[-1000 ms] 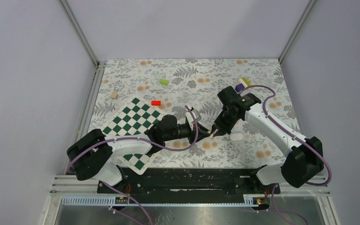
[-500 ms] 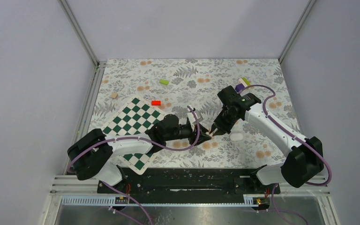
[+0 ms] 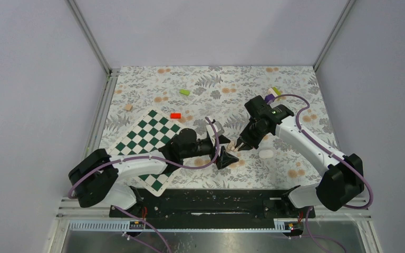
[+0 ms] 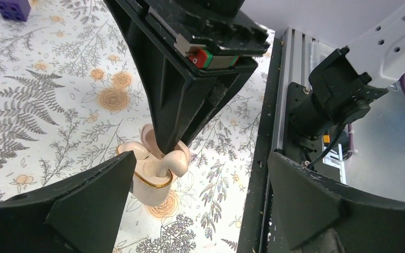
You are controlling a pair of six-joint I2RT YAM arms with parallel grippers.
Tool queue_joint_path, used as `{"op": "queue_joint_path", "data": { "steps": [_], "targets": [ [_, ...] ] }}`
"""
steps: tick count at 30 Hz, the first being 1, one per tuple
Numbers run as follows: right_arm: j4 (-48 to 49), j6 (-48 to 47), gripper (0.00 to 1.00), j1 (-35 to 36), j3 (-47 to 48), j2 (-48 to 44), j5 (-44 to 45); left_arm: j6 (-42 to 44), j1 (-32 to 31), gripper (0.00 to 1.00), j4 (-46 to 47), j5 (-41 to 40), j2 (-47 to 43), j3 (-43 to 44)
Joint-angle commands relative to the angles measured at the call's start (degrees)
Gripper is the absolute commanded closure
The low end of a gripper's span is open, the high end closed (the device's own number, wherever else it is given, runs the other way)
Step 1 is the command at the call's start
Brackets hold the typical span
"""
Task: Insert the wireless bluetooth earbuds into the charging case
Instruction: Insert the right earbud into the right side groove of the charging case, then place the charging case with the earbuds at the center of the board.
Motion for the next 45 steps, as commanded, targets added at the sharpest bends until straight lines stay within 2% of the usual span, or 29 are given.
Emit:
{"op": "queue_joint_path", "data": {
  "steps": [1, 11, 14, 17, 23, 25, 30, 32, 33, 34, 35, 36, 38, 42, 45],
  "targets": [
    [0.4, 0.2, 1.00, -0.4, 1.1, -1.1, 0.4, -1.6, 1.1, 0.01, 2.2, -1.3, -4.7, -0.7],
    [1.0, 0.2, 1.00, -0.4, 0.2, -1.2, 0.0, -9.2, 4.8, 0.01, 2.0, -2.1, -9.0, -1.3],
    [1.1, 0.2, 1.00, -0.4, 0.0, -1.4, 0.1, -13.9, 6.6, 0.01, -1.3, -6.2, -9.2, -1.1],
    [1.1, 0.2, 1.00, -0.4, -0.1, -1.6, 0.1, -16.8, 8.3, 0.03, -8.1, -4.4, -7.5, 1.4],
    [1.1, 0.3, 1.00, -0.4, -0.3, -2.1, 0.0, -13.2, 8.5, 0.51, -19.8, 6.0, -4.4, 7.2],
    [1.1, 0.3, 1.00, -0.4, -0.4, -2.2, 0.0, -12.8, 8.5, 0.56, -21.1, 7.0, -4.8, 7.3],
    [1.3, 0.3, 1.00, -0.4, -0.9, -2.5, -0.1, -9.4, 7.4, 0.57, -25.3, 5.3, -8.6, 7.2],
    [1.6, 0.5, 1.00, -0.4, -1.1, -2.6, -0.2, -6.9, 6.3, 0.56, -28.4, 3.7, -9.4, 8.2],
    [1.8, 0.6, 1.00, -0.4, -1.1, -2.6, -0.4, -5.2, 5.5, 0.53, -30.2, 2.5, -9.7, 9.0],
    [1.9, 0.6, 1.00, -0.4, -1.2, -2.5, -0.5, -3.8, 4.5, 0.45, -31.7, 1.2, -9.8, 9.7],
    [1.9, 0.6, 1.00, -0.4, -1.1, -2.5, -0.7, -2.5, 3.4, 0.28, -33.2, -0.8, -9.8, 10.7],
    [2.0, 0.6, 1.00, -0.4, -1.1, -2.5, -0.7, -1.6, 2.0, 0.05, -34.0, -2.7, -9.7, 11.3],
    [2.1, 0.7, 1.00, -0.4, -1.0, -2.6, -0.9, -1.3, 0.7, 0.01, -33.9, -6.0, -9.8, 11.4],
    [2.3, 0.9, 1.00, -0.4, -1.0, -2.9, -0.9, -3.1, 0.5, 0.01, -30.1, -11.3, -10.5, 9.7],
    [2.3, 1.2, 1.00, -0.4, -1.0, -3.0, -0.9, -3.4, 0.5, 0.01, -27.8, -12.3, -10.1, 9.4]
  ]
}}
